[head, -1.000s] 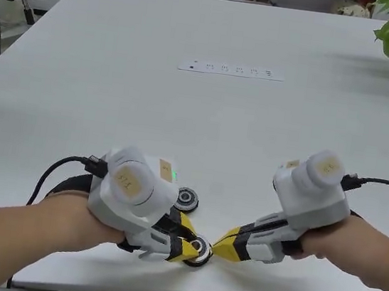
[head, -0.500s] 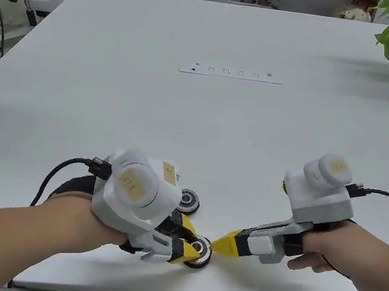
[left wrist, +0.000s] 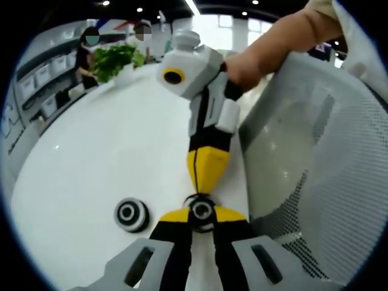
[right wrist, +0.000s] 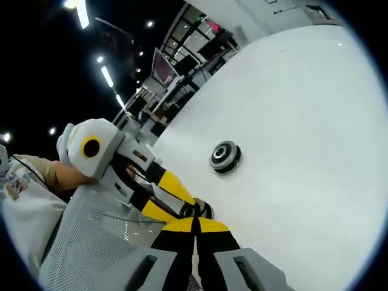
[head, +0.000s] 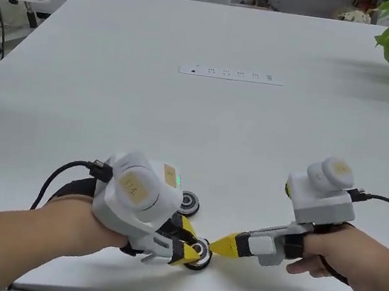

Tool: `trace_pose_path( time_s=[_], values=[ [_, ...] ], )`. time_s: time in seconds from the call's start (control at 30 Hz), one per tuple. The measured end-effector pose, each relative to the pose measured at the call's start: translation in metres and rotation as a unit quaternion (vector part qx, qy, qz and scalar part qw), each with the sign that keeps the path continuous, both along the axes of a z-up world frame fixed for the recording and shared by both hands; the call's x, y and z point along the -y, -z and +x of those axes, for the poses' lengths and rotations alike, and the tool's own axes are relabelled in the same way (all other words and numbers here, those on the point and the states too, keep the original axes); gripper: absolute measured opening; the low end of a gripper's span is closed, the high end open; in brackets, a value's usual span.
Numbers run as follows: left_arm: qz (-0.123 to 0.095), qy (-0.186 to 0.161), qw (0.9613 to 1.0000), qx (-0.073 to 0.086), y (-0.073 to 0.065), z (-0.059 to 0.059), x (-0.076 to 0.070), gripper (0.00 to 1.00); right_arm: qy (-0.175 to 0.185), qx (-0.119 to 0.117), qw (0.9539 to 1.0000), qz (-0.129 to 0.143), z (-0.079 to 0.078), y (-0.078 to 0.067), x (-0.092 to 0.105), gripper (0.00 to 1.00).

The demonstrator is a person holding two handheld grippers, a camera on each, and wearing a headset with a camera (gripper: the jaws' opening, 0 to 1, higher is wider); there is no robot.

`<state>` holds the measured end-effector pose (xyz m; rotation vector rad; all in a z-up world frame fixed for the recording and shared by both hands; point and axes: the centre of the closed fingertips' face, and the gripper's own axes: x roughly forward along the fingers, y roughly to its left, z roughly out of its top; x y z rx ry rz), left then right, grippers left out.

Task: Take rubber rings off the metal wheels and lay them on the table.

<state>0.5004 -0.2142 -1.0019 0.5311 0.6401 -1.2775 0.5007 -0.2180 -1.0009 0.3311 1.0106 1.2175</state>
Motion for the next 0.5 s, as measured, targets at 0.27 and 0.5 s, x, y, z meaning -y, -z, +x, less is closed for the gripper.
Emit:
trace_pose_path(
  time_s=[0.27, 0.5],
  values=[
    [0.0, 0.0, 1.0, 0.0, 0.0002, 0.0001, 0.0, 0.12, -0.007, -0.003, 0.9999, 0.008, -0.002, -0.0016, -0.0029, 0.0],
    [0.0, 0.001, 1.0, 0.0, 0.0002, 0.0, 0.0, 0.12, -0.013, -0.007, 0.9997, 0.017, -0.0043, -0.0029, -0.0057, 0.0]
  ],
)
